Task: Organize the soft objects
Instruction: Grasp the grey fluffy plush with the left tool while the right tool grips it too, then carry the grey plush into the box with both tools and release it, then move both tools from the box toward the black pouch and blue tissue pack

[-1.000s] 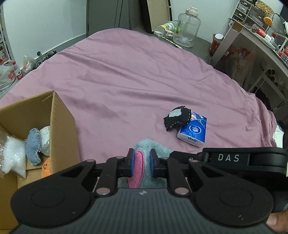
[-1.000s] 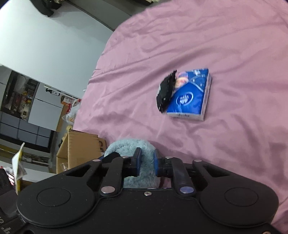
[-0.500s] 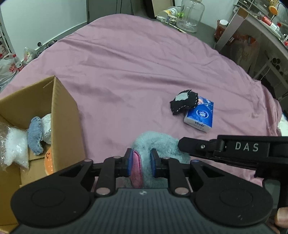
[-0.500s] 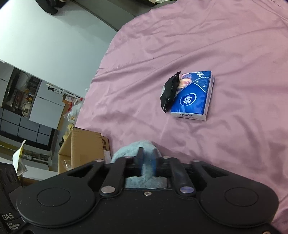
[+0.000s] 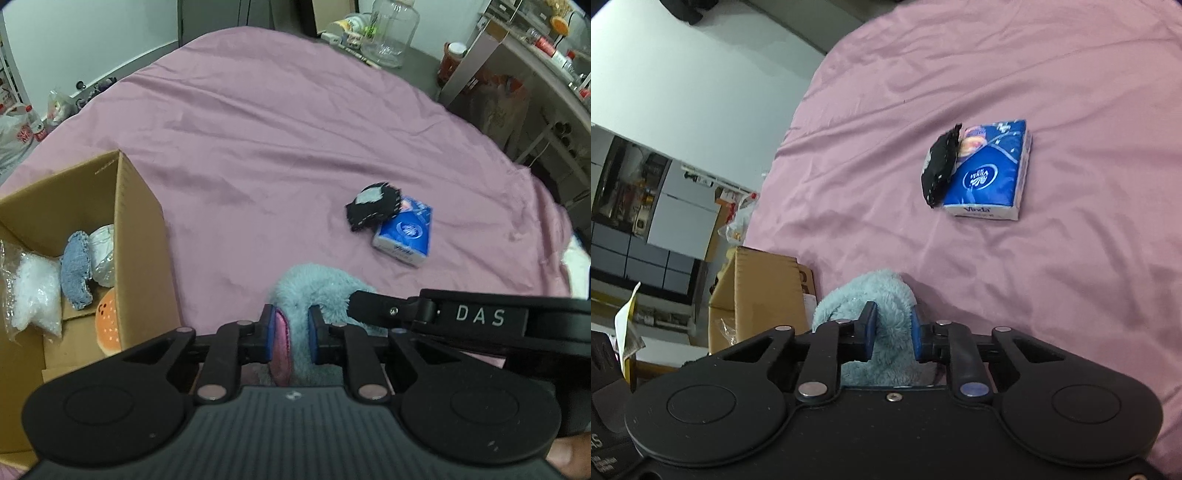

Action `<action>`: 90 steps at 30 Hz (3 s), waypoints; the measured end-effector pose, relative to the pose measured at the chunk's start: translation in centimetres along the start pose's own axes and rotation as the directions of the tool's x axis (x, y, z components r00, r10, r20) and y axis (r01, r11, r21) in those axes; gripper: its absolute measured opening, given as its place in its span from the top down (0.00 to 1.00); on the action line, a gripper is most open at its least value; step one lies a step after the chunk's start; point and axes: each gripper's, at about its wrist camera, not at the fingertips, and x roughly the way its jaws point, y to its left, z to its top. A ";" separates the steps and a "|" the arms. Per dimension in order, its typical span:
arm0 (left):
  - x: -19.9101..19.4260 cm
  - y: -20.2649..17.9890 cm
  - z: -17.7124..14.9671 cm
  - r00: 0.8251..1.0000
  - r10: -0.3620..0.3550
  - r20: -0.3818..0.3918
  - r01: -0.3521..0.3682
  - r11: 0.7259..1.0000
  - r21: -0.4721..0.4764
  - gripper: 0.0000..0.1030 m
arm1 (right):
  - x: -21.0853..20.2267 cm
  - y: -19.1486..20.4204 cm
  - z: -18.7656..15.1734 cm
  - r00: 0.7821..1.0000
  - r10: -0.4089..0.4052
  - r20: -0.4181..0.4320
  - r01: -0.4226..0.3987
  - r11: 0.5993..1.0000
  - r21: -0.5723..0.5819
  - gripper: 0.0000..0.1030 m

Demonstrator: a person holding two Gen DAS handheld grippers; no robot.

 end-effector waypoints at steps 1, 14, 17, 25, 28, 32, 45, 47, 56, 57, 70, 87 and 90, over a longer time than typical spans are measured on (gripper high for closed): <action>-0.3 0.0 0.0 1.000 -0.009 0.007 0.009 1.000 -0.003 0.84 | -0.4 0.2 -0.1 1.000 -0.001 0.010 0.001 1.000 0.001 0.82; -5.8 1.3 0.2 0.987 -0.085 0.137 0.090 0.995 -0.034 0.84 | -4.4 5.5 -1.1 0.990 -0.015 0.140 0.030 0.994 -0.104 0.82; -7.1 1.8 0.1 0.980 -0.089 0.176 0.096 0.995 -0.031 0.84 | -5.1 7.1 -1.3 0.987 -0.015 0.162 0.037 0.991 -0.131 0.82; -9.8 5.1 0.1 0.964 -0.125 0.234 0.147 0.986 -0.079 0.84 | -5.3 11.1 -2.0 0.981 -0.019 0.192 0.056 0.981 -0.188 0.82; -10.4 6.3 0.1 0.959 -0.126 0.254 0.156 0.982 -0.102 0.84 | -5.0 12.5 -2.4 0.980 -0.027 0.198 0.068 0.976 -0.207 0.82; -10.7 8.0 0.0 0.956 -0.118 0.270 0.158 0.978 -0.134 0.84 | -4.1 14.1 -2.7 0.980 -0.029 0.199 0.075 0.971 -0.226 0.82; -10.2 14.8 0.0 0.966 -0.069 0.248 0.138 0.952 -0.272 0.84 | 1.5 19.0 -4.2 0.988 -0.045 0.146 0.085 0.955 -0.284 0.82; -10.0 15.6 0.0 0.969 -0.064 0.240 0.134 0.948 -0.289 0.84 | 2.3 19.4 -4.2 0.990 -0.048 0.136 0.085 0.955 -0.285 0.82; -7.6 18.8 0.1 0.983 -0.069 0.168 0.125 0.929 -0.348 0.83 | 5.6 20.2 -4.5 0.994 -0.078 0.082 0.098 0.953 -0.286 0.83; -7.5 19.1 0.1 0.984 -0.069 0.164 0.124 0.927 -0.354 0.83 | 5.8 20.2 -4.6 0.994 -0.081 0.075 0.100 0.953 -0.286 0.83; -7.8 20.5 0.7 0.985 -0.040 0.167 0.104 0.913 -0.394 0.77 | 6.7 19.9 -4.9 0.997 -0.074 0.010 0.074 0.957 -0.280 0.80; -9.7 17.0 1.3 0.978 0.009 0.208 0.057 0.950 -0.309 0.47 | -0.7 16.8 -3.5 0.997 -0.047 0.069 0.065 0.951 -0.304 0.66; -9.8 16.0 1.3 0.977 0.012 0.212 0.053 0.954 -0.297 0.43 | -2.0 15.9 -3.1 0.994 -0.052 0.092 0.078 0.948 -0.308 0.55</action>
